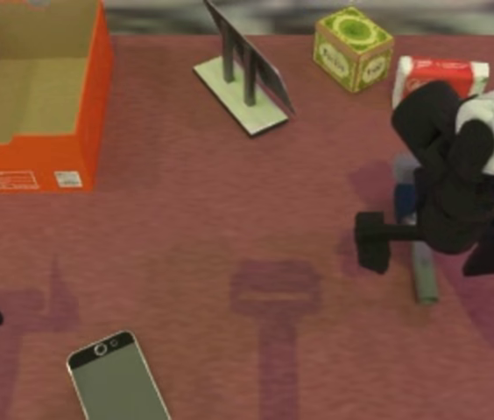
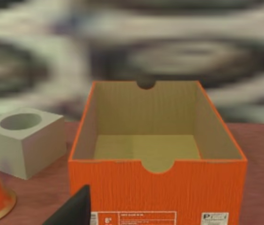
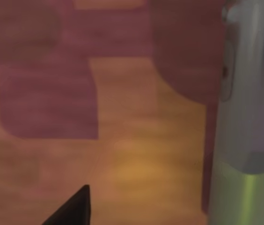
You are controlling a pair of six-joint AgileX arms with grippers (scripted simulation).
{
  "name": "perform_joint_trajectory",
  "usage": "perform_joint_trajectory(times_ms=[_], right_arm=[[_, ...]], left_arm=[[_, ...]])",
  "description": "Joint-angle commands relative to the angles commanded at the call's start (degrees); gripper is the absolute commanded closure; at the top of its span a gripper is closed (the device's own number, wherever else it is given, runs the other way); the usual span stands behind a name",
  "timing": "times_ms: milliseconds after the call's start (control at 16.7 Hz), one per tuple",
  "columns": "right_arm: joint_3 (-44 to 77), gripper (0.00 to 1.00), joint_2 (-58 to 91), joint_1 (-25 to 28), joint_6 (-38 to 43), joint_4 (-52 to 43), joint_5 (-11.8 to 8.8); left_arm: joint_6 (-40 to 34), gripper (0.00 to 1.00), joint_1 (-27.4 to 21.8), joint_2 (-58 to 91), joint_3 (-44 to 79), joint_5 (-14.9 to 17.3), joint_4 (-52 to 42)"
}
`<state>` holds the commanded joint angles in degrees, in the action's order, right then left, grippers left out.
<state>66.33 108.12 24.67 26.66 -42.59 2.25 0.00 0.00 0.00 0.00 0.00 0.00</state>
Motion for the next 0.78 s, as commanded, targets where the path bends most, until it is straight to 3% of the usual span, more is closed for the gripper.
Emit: perform_joint_trajectory(times_ms=[240,540,780], right_arm=[[-3.72,0.00,4.69,-0.15,-0.08,8.21,0.02],[-4.05,0.00,5.15,-0.15,-0.08,8.86,0.02],[-4.05,0.30,5.15,-0.15,-0.08,8.86,0.02]], left_arm=[[0.00,0.00,0.00,0.00,0.00,0.00,0.00],[0.00,0.00,0.00,0.00,0.00,0.00,0.00],[0.00,0.00,0.00,0.00,0.00,0.00,0.00]])
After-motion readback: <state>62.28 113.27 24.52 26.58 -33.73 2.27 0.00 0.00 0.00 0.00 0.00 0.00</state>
